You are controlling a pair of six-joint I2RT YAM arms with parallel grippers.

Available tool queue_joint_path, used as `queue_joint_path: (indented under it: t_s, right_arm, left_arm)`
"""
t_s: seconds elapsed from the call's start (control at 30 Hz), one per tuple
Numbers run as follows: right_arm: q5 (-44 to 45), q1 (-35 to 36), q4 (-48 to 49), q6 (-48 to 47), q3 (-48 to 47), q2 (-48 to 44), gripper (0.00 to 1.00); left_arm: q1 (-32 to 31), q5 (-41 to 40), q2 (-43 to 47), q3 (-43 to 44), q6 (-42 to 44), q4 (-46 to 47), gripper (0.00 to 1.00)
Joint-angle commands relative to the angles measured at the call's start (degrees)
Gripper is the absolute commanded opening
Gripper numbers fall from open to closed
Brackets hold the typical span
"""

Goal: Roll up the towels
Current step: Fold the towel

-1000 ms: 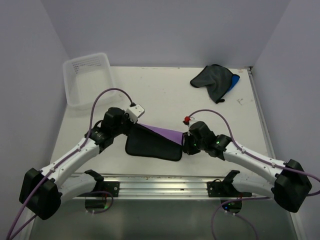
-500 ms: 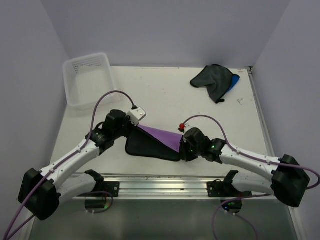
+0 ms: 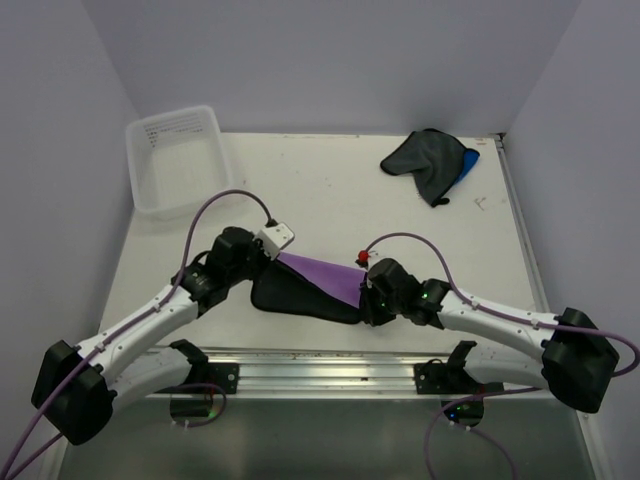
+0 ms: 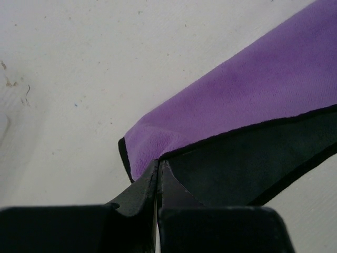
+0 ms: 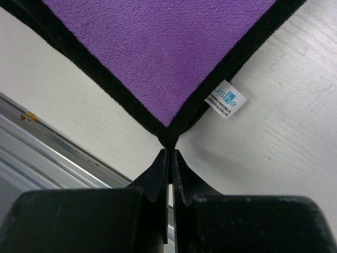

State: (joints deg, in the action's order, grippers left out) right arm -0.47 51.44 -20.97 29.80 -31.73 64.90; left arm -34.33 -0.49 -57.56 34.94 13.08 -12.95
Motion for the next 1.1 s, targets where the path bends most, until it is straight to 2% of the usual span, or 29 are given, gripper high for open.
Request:
queue_joint_path:
  t_s: [0.0, 0.2, 0.37, 0.47, 1.0, 1.07]
  right_arm:
    - [1.6, 0.4, 0.7, 0.3, 0.3, 0.5, 0.0]
    - [2.2, 0.6, 0.7, 0.1, 0.6, 0.7, 0.0]
    - [1.9, 0.6, 1.6, 0.1, 1.0, 1.1, 0.0]
    - [1.8, 0.5, 2.0, -0.2, 0.9, 1.6, 0.0]
    - [1.9, 0.6, 2.2, -0.8, 0.8, 2.1, 0.0]
    - [2.0, 0.5, 2.1, -1.0, 0.9, 1.9, 0.0]
  left_arm:
    - [-0.7, -1.4, 2.0, -0.5, 0.8, 1.0, 0.0]
    - [-2.5, -1.1, 2.4, 0.0, 2.2, -1.0, 0.0]
    - [-4.2, -4.4, 0.0, 1.9, 3.3, -4.5, 0.0]
    - [-4.2, 0.1, -0.4, 2.0, 5.5, -6.2, 0.0]
    - [-6.1, 2.7, 2.0, 1.9, 7.9, -12.1, 0.0]
    - [-6.5, 2.1, 2.8, 1.5, 7.9, -12.2, 0.11]
